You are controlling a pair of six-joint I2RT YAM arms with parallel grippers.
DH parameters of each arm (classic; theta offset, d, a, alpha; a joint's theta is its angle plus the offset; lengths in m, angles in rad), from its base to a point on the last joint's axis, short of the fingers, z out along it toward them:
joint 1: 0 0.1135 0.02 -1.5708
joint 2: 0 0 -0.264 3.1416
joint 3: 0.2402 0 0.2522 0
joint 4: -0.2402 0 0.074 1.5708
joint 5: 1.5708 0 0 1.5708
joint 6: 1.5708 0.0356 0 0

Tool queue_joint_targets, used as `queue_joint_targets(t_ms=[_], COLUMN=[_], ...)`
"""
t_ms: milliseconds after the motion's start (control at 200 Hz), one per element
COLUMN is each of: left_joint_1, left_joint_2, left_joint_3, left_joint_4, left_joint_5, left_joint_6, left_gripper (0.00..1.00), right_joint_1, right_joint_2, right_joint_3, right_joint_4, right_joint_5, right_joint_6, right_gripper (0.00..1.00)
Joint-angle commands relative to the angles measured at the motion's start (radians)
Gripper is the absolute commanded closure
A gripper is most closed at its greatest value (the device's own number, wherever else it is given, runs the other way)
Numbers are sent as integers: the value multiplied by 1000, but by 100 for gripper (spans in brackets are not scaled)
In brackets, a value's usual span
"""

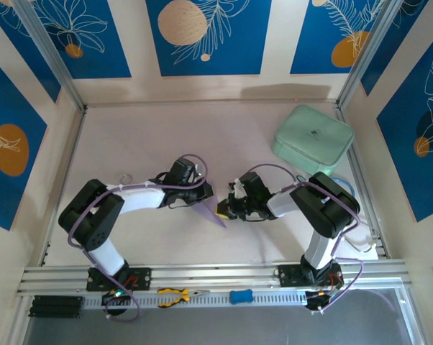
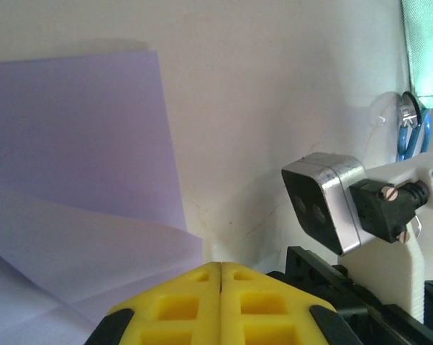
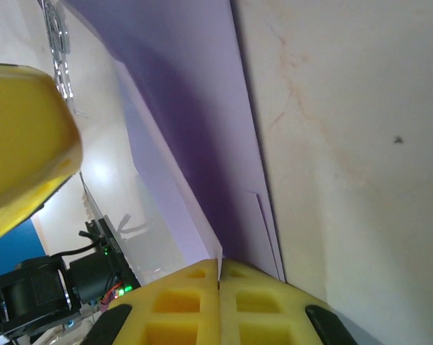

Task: Fold a paper plane with a square sheet of paper (pick it up from the middle)
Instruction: Fourth fold the wing at the center of the table.

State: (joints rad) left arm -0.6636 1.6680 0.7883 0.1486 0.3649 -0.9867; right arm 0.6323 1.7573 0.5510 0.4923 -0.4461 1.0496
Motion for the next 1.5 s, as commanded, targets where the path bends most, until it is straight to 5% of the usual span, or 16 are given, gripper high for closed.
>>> queue_joint_targets(t_ms=[0, 305, 685, 1495], left_joint_1=[-11, -22, -22, -21], left_joint_2=[8, -81, 47, 138], left_joint_3=[-19, -70, -12, 8], left_joint_4=[-15, 26, 34, 7], left_joint_5=[-14, -84, 1, -1], left_joint_6=[-4, 10, -9, -2], left_gripper=[98, 95, 98, 98], right_joint_1=[-1, -8, -9, 4], right_joint_2=[43, 46, 60, -6], right_joint_3=[-19, -31, -28, 8], right_joint_4=[-17, 0, 2, -144], right_joint_5=[-4, -6, -8, 18], right_joint_6=[23, 44, 46, -14], right_gripper=[97, 99, 99, 91])
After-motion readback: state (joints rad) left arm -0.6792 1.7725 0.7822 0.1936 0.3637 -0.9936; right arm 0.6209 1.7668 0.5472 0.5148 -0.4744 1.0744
